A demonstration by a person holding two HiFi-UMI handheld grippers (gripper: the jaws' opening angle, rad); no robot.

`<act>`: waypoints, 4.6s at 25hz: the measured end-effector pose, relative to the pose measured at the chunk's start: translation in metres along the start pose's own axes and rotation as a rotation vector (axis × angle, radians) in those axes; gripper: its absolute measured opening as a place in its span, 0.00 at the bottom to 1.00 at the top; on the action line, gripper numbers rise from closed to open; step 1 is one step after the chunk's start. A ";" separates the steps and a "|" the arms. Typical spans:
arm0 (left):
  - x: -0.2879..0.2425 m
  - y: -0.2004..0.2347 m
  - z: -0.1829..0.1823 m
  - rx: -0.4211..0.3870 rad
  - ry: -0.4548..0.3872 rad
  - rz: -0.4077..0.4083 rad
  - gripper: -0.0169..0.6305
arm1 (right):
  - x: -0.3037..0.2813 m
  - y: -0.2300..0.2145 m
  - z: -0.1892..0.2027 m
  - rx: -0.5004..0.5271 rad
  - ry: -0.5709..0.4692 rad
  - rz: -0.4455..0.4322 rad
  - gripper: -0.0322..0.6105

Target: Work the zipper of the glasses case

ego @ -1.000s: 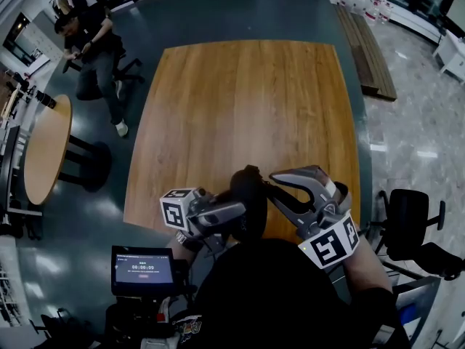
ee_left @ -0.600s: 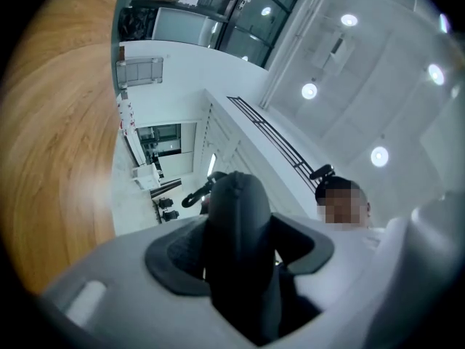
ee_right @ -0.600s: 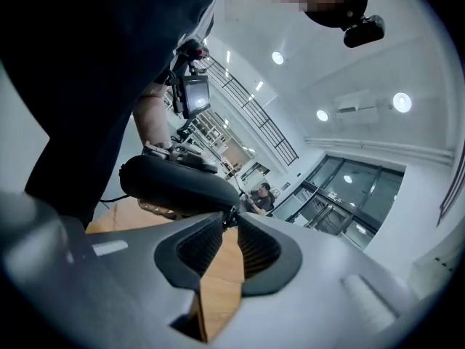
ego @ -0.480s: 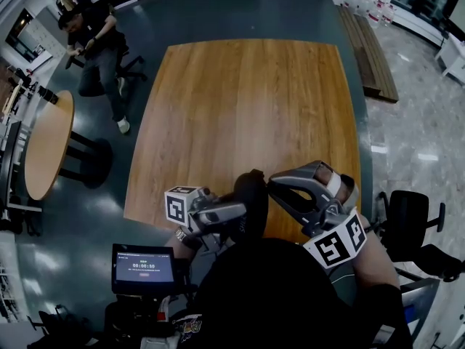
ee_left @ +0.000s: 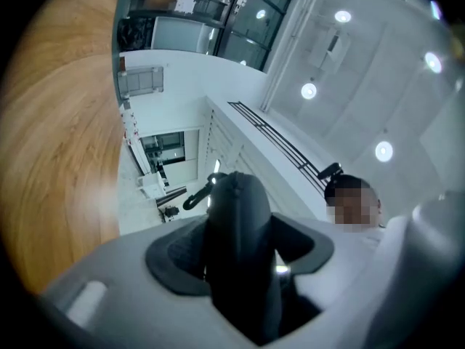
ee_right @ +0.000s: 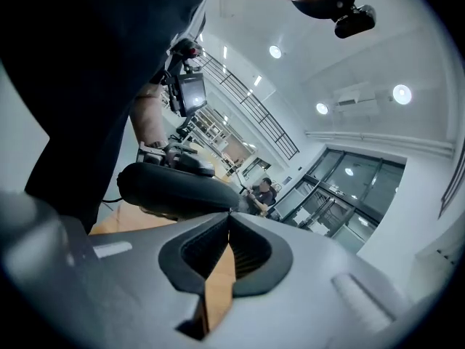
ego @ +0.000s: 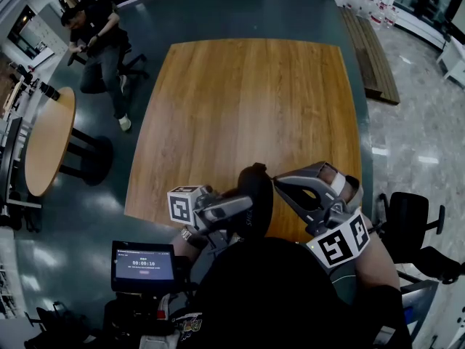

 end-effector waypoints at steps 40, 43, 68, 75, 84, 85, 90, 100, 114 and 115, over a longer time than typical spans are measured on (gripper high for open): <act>0.025 0.032 -0.035 -0.011 -0.738 -0.319 0.43 | -0.027 0.052 0.025 -0.374 0.039 -0.149 0.05; 0.029 0.033 -0.033 -0.019 -0.730 -0.344 0.44 | -0.023 0.042 0.035 -0.450 0.037 -0.090 0.05; 0.002 0.020 -0.023 -0.312 -0.278 -0.266 0.43 | -0.032 0.034 0.071 -1.280 -0.317 -0.379 0.47; 0.001 0.018 -0.016 -0.332 -0.203 -0.289 0.43 | -0.045 0.046 0.069 -1.323 -0.253 -0.472 0.45; 0.022 0.018 -0.015 -0.432 -0.172 -0.466 0.49 | -0.047 0.055 0.077 -1.394 -0.239 -0.446 0.42; 0.029 0.018 -0.015 -0.443 -0.187 -0.500 0.47 | -0.047 0.056 0.082 -1.419 -0.237 -0.442 0.42; 0.075 0.014 -0.008 -0.471 -0.287 -0.725 0.42 | -0.053 0.071 0.130 -1.581 -0.159 -0.337 0.42; 0.054 0.022 0.060 -0.394 -0.053 -0.736 0.39 | -0.138 0.148 0.243 -2.106 0.086 -0.251 0.42; 0.100 0.008 0.074 -0.340 -0.027 -0.794 0.37 | -0.177 0.168 0.245 -2.184 0.105 -0.236 0.49; 0.101 0.009 0.073 -0.338 -0.020 -0.789 0.37 | -0.176 0.169 0.244 -2.174 0.111 -0.234 0.49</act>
Point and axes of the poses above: the fingertips, and each gripper's own axes: x backward along the fingers, y to its left, z out of its underside, the point moved 10 cm from there along x, backward along the fingers, and after that the axes turned 13 degrees about y, right-handed, at the moved point
